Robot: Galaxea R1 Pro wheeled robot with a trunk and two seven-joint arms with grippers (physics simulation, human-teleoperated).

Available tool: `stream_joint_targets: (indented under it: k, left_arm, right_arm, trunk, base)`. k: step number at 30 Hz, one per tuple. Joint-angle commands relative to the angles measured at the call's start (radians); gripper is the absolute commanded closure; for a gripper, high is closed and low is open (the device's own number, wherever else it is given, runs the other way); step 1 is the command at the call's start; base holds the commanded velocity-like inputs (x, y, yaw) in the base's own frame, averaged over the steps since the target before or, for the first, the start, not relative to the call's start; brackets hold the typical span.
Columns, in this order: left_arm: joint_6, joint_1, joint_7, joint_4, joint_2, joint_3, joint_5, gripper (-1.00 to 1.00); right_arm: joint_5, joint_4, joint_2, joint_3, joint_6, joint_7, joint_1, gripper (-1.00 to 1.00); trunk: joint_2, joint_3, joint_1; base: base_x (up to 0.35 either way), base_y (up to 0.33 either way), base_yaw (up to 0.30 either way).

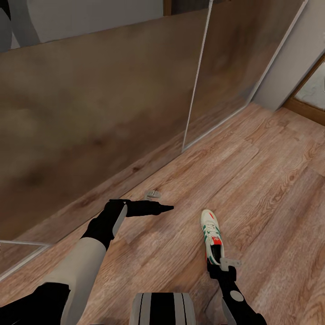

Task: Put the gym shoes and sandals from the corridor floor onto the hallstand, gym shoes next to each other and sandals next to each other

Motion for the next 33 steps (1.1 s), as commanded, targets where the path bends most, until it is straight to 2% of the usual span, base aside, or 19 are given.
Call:
stream_joint_targets:
  k: [1, 13, 28, 33]
  left_arm:
    - [0.007, 0.000, -0.001, -0.001, 0.000, 0.000, 0.001, -1.00]
    - [0.007, 0.000, -0.001, -0.001, 0.000, -0.001, 0.001, -1.00]
    - [0.007, 0.000, -0.001, -0.001, 0.002, 0.000, 0.000, -1.00]
    - [0.005, 0.001, 0.000, -0.001, 0.003, 0.001, -0.002, -1.00]
  right_arm:
    - [0.010, 0.001, 0.001, -0.006, -0.004, -0.002, 0.000, 1.00]
    - [0.013, 0.001, 0.001, -0.005, -0.045, -0.003, 0.000, 1.00]
    - [0.013, 0.003, 0.001, -0.005, -0.053, -0.002, 0.000, 1.00]
    - [0.013, 0.004, 0.000, -0.005, -0.062, -0.002, 0.000, 1.00]
  trunk:
    - [0.000, 0.003, -0.001]
    - [0.003, 0.050, -0.006]
    - [0.006, 0.109, -0.013]
    - [0.006, 0.115, -0.013]
  base:
    - [0.000, 0.000, 0.000]
    - [0.000, 0.000, 0.000]
    - [0.000, 0.000, -0.003]
    - [0.000, 0.000, -0.065]
